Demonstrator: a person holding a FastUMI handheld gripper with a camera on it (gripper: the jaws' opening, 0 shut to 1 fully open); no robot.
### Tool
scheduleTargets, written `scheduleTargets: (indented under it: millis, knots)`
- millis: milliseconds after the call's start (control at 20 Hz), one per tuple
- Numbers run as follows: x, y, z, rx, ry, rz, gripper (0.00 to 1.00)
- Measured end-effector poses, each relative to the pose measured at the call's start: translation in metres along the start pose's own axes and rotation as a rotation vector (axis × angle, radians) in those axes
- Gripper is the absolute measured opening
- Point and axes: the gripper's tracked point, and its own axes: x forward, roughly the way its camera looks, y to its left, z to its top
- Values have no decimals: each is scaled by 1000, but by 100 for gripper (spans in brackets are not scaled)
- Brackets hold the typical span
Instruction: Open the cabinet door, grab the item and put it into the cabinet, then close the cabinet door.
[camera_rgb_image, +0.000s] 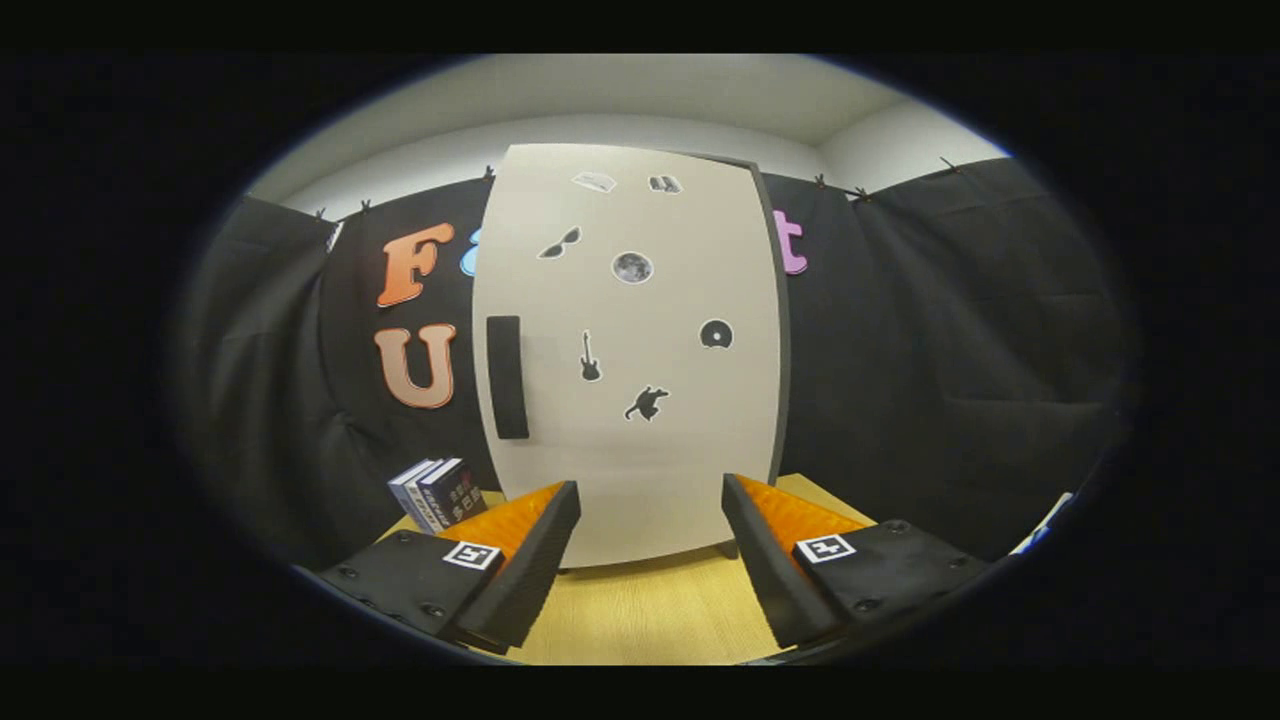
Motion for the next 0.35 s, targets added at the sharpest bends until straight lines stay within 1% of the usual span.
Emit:
scheduleTargets:
  millis: [350]
  knots:
    - [-3, 2, -1, 7, 1, 5, 92]
